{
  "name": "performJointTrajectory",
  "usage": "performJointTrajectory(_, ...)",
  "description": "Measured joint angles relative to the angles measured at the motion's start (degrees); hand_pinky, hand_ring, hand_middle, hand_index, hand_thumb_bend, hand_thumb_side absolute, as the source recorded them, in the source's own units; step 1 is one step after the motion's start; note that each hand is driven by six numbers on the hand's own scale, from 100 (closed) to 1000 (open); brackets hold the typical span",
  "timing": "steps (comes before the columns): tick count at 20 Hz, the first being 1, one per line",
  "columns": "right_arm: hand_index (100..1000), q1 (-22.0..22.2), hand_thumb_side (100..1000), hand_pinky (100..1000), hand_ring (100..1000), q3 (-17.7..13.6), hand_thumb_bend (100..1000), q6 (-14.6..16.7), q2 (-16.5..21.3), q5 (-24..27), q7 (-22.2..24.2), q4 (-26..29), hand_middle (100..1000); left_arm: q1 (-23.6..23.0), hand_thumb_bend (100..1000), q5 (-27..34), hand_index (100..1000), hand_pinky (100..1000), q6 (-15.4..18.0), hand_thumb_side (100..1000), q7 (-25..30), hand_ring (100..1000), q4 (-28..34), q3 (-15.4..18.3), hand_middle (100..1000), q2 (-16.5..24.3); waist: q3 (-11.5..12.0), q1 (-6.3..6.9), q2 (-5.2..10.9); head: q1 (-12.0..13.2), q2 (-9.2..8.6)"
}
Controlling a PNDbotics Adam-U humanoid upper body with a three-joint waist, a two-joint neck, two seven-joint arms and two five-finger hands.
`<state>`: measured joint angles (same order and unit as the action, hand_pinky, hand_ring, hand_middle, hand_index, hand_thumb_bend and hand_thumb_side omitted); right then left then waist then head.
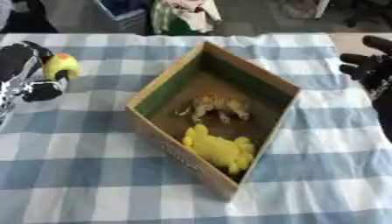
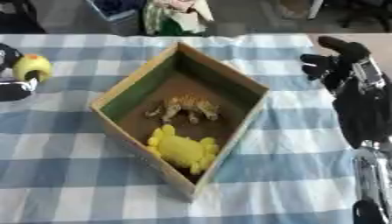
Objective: Pick up objects on the table and place them in the box.
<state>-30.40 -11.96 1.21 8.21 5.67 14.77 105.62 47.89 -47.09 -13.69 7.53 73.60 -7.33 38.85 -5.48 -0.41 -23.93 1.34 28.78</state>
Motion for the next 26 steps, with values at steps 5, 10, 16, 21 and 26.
performJointTrajectory(5, 843, 0.5, 830, 842, 816, 0.0, 100, -0.4, -0.6, 0.0, -0.1, 0.7, 440, 0.0, 100, 0.3, 526, 445, 0.1, 258, -0.1, 616, 1.9, -0.7, 523, 0.1, 0.2, 0.31, 1.24, 0.0, 0.44)
performJointTrajectory(10, 842, 0.7, 810, 839, 815, 0.4, 100, -0.7, -1.4, 0.0, -0.3, 1.7, 442, 0.1, 100, 1.0, 525, 442, 1.7, 265, 0.6, 613, 7.0, -2.2, 521, 0.5, 0.3, 0.45, 2.64, -0.4, 1.02)
performJointTrajectory(16, 840, 1.0, 773, 833, 812, 0.9, 100, -1.0, -2.3, 0.0, -0.7, 3.0, 449, 1.7, 100, 1.2, 528, 443, 4.4, 268, 3.1, 614, 17.2, -6.1, 526, 0.3, 0.1, 0.68, 4.22, -0.9, 2.54)
performJointTrajectory(21, 837, 1.0, 747, 828, 810, 1.5, 100, -1.0, -3.4, 0.0, -0.9, 4.1, 453, 2.5, 100, -0.1, 527, 444, 5.9, 271, 5.7, 617, 22.0, -9.1, 529, -3.1, -0.1, 0.66, 5.43, -1.1, 3.99)
performJointTrajectory(26, 837, 1.0, 742, 826, 809, 2.1, 100, -1.1, -4.2, 0.0, -1.1, 5.2, 454, 3.9, 100, -2.4, 532, 442, 7.2, 271, 7.1, 615, 22.1, -11.0, 526, -8.3, -0.1, 0.66, 5.97, -0.6, 4.86)
